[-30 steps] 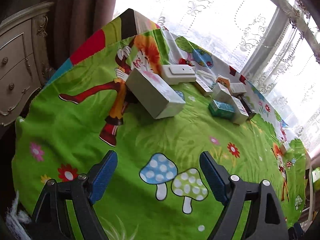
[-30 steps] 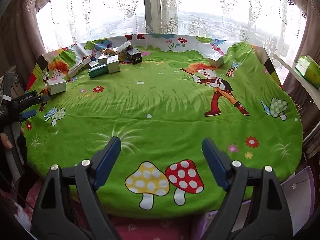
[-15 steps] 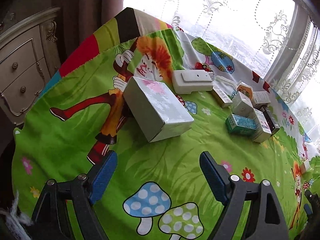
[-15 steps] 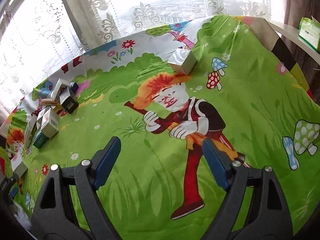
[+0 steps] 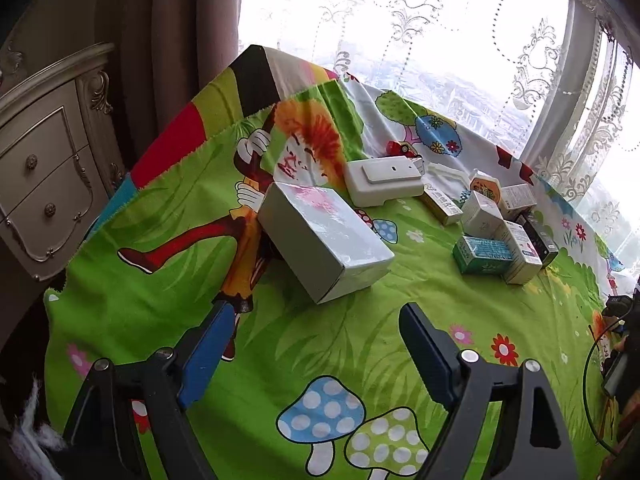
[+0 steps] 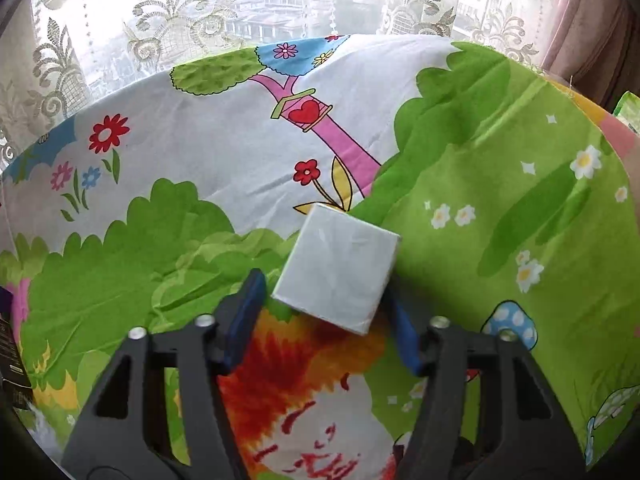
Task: Organize rigid objects
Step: 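Grasp the small silver box with the right tool while the left tool grasps the pink-smudged white box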
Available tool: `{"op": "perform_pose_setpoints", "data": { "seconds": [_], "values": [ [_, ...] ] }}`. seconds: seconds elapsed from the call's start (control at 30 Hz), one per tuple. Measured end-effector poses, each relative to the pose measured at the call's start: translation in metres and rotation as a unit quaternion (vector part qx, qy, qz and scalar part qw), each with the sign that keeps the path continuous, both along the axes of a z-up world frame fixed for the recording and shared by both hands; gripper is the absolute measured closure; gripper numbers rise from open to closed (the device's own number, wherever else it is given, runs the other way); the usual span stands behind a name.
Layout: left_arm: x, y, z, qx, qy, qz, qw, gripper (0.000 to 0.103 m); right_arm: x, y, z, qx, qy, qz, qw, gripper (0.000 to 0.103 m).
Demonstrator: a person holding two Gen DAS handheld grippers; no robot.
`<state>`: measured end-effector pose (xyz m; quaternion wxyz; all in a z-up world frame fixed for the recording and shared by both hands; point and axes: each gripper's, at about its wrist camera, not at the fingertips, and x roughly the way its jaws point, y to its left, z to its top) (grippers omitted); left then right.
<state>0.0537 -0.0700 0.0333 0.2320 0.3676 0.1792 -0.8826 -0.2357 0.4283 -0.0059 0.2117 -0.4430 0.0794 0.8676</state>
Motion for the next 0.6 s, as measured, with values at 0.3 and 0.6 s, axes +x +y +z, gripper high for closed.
{"op": "perform_pose_setpoints", "data": {
  "seconds": [0.3, 0.6],
  "values": [
    [0.0, 0.004, -0.001, 0.021, 0.02, 0.013, 0.9995, 0.018, 0.121, -0.057, 0.026, -0.044, 0.057, 0.229, 0.971, 0.055],
    [-0.027, -0.005, 0.008, 0.019, -0.005, 0.093, 0.9955, 0.018, 0.236, -0.141, 0.013, -0.082, 0.051, 0.38, 0.92, 0.055]
  ]
}}
